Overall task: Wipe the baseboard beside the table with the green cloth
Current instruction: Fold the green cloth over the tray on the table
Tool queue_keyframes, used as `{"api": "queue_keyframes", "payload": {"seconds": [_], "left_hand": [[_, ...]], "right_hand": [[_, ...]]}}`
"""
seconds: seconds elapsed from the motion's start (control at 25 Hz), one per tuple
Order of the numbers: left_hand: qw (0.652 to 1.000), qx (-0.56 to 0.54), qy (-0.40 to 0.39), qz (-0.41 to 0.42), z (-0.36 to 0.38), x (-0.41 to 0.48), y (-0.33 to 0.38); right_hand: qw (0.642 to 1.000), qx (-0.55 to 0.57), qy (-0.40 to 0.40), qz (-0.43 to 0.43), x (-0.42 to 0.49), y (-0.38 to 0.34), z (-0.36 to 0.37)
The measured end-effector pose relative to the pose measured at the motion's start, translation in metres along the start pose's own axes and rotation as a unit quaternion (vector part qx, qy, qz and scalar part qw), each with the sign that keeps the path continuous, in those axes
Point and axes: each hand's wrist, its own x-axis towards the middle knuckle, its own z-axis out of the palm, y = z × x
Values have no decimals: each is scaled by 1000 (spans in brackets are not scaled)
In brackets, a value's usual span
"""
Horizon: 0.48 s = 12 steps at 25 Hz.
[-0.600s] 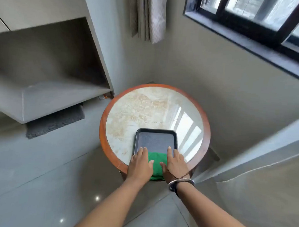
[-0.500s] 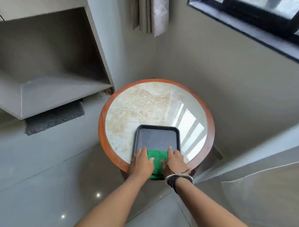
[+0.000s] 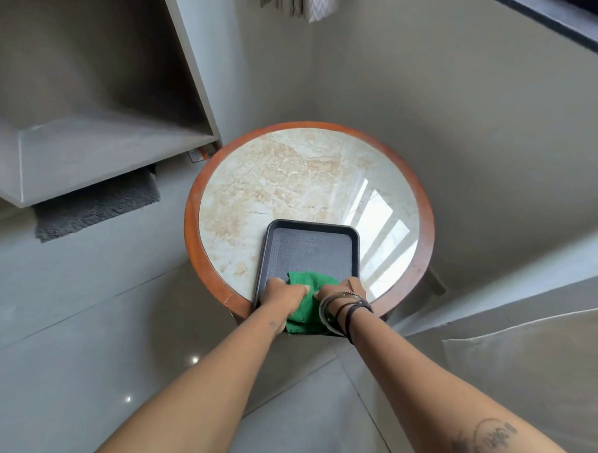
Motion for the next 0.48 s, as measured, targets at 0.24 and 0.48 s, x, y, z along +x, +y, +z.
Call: {"api": "queue_keyframes", "payload": {"seconds": [0.24,0.48], "left_hand": [[975,-162,-87,121,-32,-62,7],[940,-280,-149,125,-47,-133,-8]], "right_hand": [[960,228,-74,-142,-49,2,-39],[917,301,-164,-206,-109,41,-81]]}}
